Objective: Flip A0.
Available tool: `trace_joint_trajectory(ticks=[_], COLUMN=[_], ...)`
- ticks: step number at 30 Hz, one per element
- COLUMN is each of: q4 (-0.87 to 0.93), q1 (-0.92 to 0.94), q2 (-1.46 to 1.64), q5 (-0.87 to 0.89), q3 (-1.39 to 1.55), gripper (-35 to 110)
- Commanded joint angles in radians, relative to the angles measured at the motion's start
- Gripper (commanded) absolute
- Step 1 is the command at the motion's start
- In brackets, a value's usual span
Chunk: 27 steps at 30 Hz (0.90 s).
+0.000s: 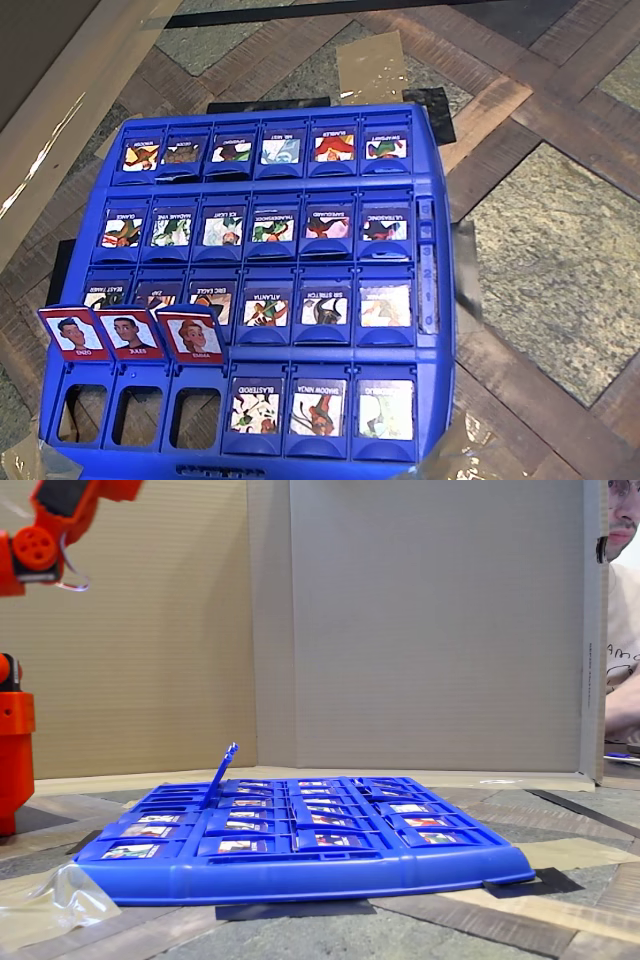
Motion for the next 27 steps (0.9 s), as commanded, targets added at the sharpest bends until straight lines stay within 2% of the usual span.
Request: trace_joint_trajectory(ticks=[1,4,12,15,18,27], q4=[0.083,0.192,0.42,0.641,0.811,1.1], q1=[-0.006,-0.021,-0.043,-0.06,-0.06,-0.075], q2=[-0.115,-0.221,-0.442,-0.502,-0.572,-0.778], q5=[-0.021,-0.017,0.239,0.224,0.284,0.385], q3=[-0.132,-0.225,-0.416,-0.488,-0.546,-0.649], gripper=[0,0,0,0,0,0])
